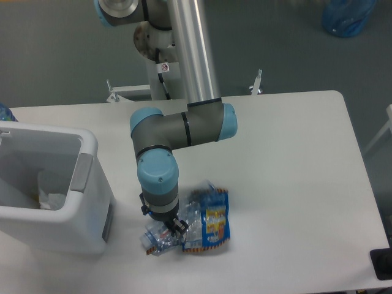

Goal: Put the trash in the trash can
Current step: 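Close the gripper on the crumpled clear plastic bottle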

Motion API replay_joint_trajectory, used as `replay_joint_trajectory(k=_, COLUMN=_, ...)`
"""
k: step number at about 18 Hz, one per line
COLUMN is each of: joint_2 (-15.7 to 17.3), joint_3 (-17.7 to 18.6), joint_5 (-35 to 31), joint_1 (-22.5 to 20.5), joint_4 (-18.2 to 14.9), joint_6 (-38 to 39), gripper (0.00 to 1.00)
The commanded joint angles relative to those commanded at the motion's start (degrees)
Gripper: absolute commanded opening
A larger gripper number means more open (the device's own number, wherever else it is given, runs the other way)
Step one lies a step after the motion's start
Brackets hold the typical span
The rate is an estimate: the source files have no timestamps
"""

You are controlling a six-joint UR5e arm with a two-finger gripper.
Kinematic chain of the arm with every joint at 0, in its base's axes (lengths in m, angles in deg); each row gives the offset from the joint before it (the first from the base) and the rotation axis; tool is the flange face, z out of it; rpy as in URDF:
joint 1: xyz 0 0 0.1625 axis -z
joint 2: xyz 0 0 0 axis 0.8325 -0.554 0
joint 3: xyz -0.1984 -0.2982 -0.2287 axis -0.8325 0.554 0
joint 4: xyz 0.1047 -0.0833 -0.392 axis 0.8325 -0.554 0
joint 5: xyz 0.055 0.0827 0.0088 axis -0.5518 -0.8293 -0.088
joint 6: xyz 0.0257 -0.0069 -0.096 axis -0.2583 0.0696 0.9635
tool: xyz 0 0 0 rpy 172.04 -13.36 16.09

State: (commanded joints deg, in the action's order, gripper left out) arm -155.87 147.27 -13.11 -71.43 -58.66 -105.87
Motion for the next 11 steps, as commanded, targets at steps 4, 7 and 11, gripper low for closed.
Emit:
replay_joint_trajectory(k=4, joint_2=0.09, joint_3=0.0, joint_5=0.0, joint_1=-0.09, joint_4=0.0, joint_6=-0.09, gripper=0.54)
replay_joint_trajectory(k=7, joint_2=0.44, joint_3=-0.44, joint_5=0.0, joint_1=-0.53, joint_4=0.0, joint_6=-0.35, gripper=0.55)
replay_joint_trajectory(k=11, joint_2=4.65, joint_3=-3.42, joint_5=1.4, joint_1=-3.51, joint_4=0.26, joint_6=0.35, gripper=0.56)
